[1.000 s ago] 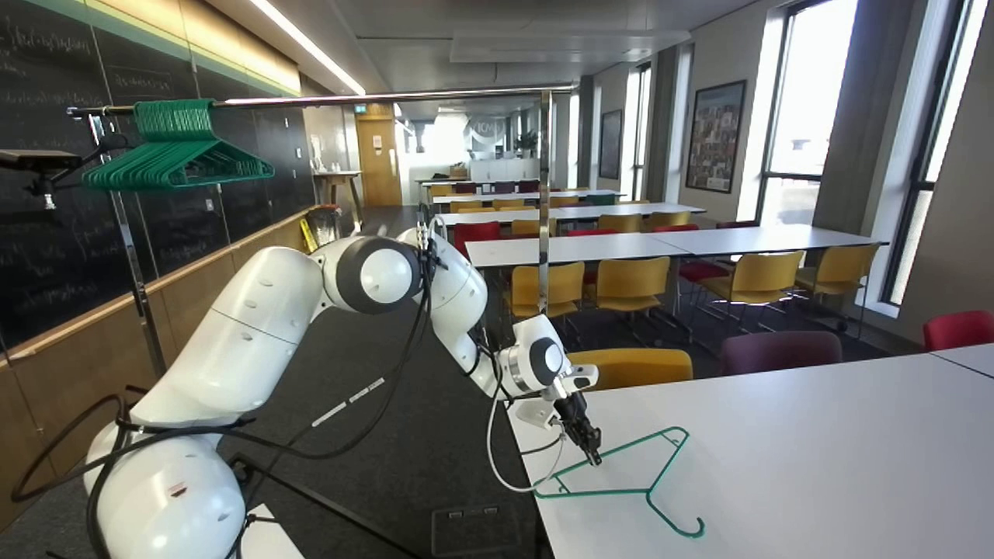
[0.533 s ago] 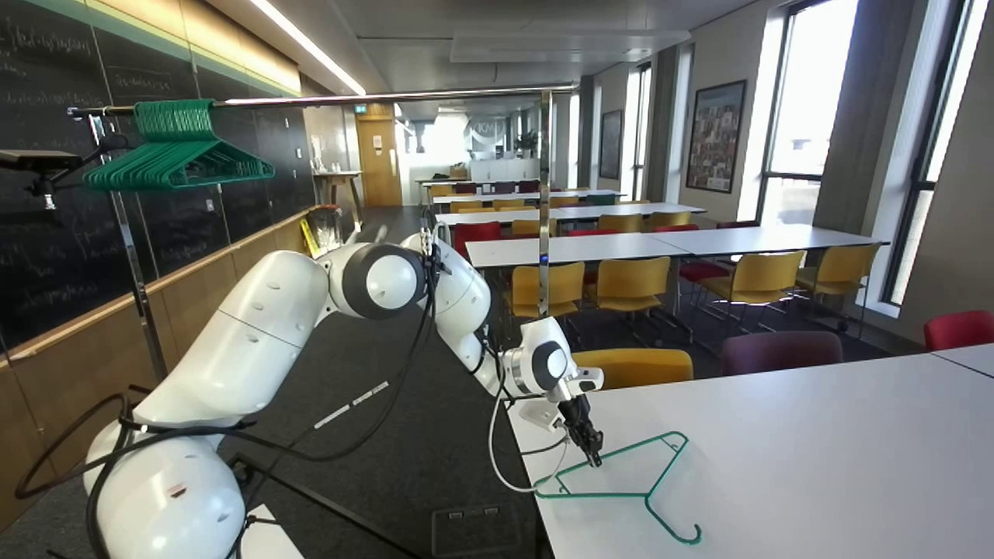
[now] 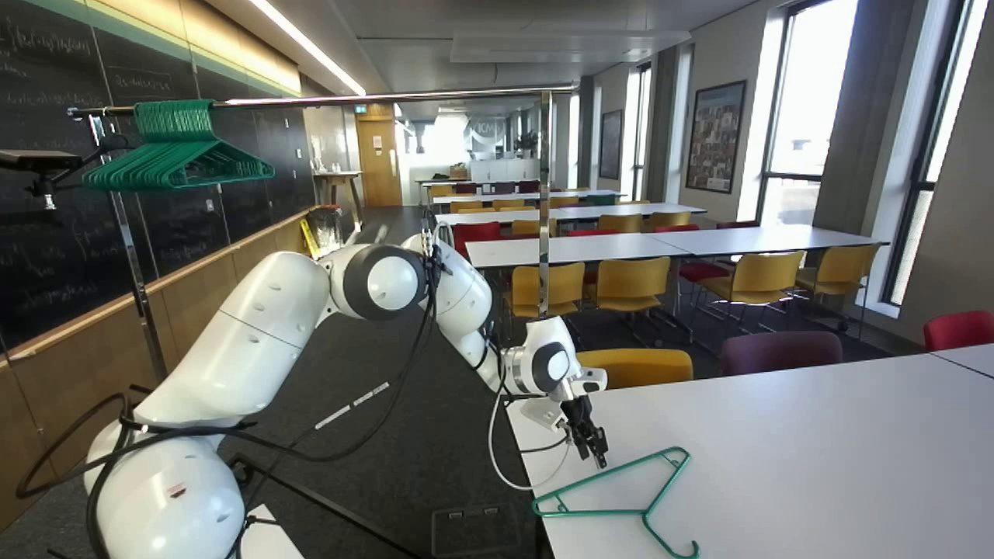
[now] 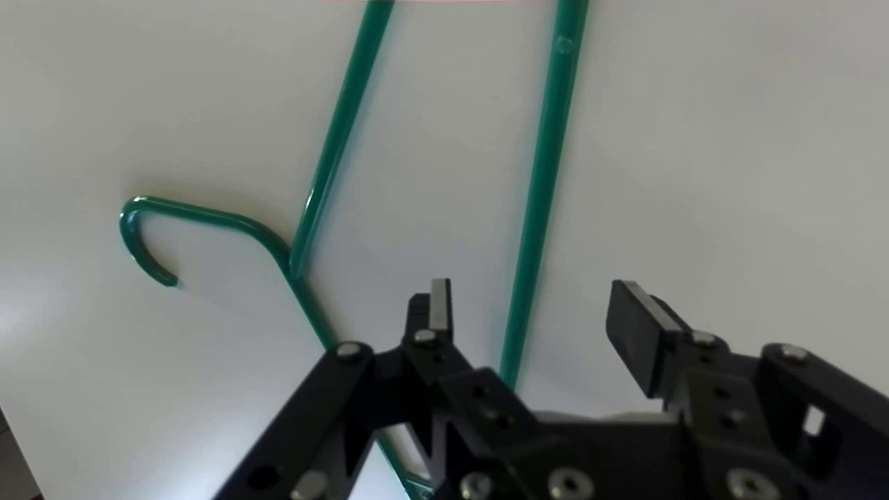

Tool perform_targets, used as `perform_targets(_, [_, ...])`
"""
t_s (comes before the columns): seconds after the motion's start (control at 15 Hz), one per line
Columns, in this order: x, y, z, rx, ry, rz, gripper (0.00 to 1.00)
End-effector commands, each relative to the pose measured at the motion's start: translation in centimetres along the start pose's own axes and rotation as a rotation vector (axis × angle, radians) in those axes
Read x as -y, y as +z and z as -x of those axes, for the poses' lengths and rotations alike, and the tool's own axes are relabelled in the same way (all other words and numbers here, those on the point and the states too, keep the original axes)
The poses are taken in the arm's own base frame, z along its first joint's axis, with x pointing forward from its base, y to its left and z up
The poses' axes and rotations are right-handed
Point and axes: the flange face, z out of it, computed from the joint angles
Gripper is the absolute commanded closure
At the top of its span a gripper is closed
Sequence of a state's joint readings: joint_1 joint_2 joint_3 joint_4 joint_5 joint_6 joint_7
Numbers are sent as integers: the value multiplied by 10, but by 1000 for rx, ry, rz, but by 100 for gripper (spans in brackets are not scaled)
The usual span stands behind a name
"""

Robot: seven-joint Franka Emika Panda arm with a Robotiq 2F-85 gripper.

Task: Put one green hanger on the table

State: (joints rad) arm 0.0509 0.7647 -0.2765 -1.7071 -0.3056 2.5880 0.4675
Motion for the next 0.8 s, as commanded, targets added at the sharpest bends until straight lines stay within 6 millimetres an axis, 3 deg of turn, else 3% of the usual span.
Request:
perform_targets(0.0, [-7, -14, -6, -15, -27, -3, 4])
perform_targets(0.27, [-1, -54, 18, -19, -82, -25, 0])
perform_targets(0.73, [30, -139, 104, -4, -349, -187, 0])
